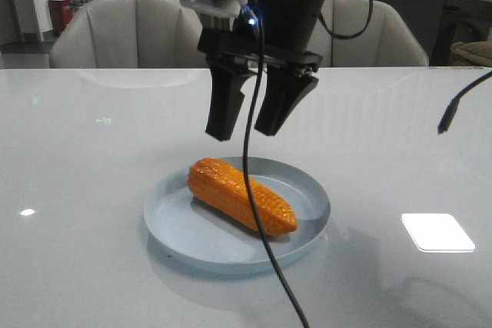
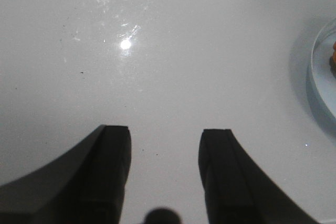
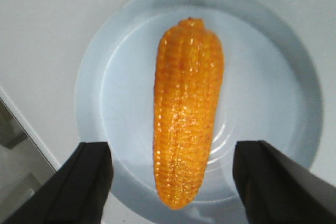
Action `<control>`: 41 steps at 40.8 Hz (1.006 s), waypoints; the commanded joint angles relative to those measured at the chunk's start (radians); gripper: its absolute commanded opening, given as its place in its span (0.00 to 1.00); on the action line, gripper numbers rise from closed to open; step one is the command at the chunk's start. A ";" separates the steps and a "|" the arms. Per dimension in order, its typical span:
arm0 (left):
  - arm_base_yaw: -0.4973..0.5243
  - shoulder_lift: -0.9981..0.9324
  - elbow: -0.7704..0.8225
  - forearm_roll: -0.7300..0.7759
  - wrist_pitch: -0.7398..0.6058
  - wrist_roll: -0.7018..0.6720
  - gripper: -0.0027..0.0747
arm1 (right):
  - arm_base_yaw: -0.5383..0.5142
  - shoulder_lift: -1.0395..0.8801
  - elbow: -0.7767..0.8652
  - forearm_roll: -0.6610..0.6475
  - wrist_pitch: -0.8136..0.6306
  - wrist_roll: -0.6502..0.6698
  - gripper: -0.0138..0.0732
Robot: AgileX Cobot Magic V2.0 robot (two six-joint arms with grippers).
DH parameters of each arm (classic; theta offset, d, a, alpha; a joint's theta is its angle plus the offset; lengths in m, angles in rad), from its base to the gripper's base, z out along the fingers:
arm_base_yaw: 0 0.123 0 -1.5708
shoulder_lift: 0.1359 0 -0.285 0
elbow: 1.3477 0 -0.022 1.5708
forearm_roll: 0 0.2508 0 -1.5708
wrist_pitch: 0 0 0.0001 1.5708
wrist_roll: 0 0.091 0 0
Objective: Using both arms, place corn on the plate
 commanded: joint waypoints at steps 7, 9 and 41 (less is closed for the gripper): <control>-0.001 -0.014 -0.029 -0.021 -0.050 -0.009 0.53 | -0.080 -0.113 -0.176 0.022 0.039 0.028 0.83; -0.001 -0.014 -0.029 -0.021 -0.050 -0.009 0.53 | -0.106 -0.142 -0.180 0.021 0.039 0.028 0.83; -0.001 -0.014 -0.029 -0.017 -0.113 -0.009 0.53 | -0.665 -0.900 0.601 -0.019 -0.243 0.031 0.83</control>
